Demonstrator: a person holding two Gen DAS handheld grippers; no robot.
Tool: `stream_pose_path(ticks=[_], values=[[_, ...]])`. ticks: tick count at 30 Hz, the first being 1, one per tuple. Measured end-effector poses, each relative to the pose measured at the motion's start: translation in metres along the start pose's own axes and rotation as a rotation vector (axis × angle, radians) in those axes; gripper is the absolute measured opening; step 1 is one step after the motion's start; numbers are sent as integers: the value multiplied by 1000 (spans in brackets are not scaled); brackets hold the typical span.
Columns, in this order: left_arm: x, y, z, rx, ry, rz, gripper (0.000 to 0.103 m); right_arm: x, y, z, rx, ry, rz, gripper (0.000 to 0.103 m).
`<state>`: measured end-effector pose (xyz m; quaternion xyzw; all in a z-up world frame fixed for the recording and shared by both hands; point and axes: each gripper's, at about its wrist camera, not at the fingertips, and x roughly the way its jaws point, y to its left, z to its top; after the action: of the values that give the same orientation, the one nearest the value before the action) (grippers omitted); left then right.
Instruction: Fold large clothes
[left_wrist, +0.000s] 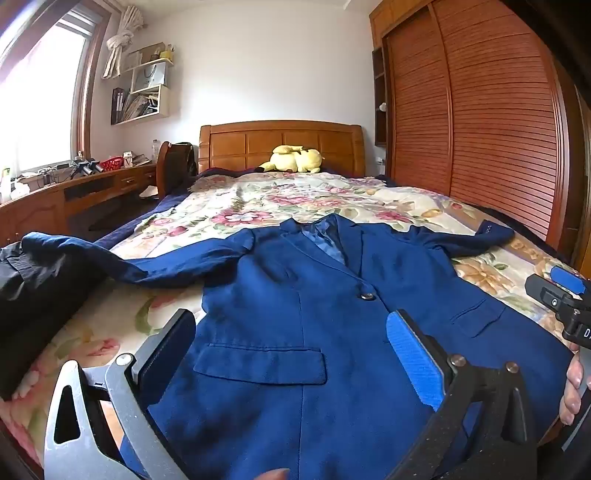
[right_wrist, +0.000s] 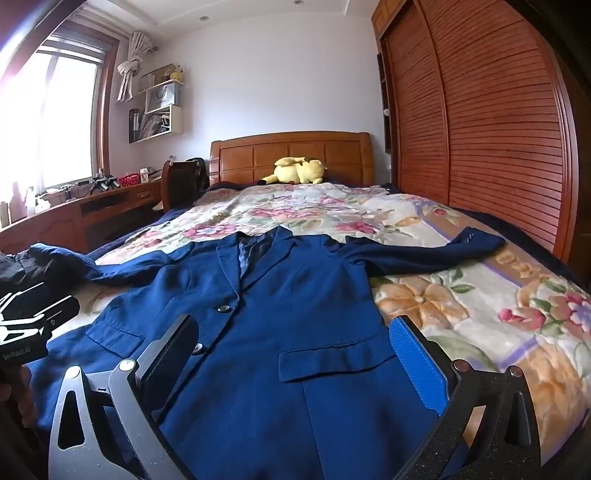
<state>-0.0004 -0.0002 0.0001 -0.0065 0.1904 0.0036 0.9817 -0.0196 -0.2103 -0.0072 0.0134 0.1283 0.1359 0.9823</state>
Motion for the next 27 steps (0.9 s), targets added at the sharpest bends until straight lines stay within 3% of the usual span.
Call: stream_pose_path(ticks=[27], values=[[-7,1,3,0,-9,4,103,1,-1,-1,4,-4,5,103]])
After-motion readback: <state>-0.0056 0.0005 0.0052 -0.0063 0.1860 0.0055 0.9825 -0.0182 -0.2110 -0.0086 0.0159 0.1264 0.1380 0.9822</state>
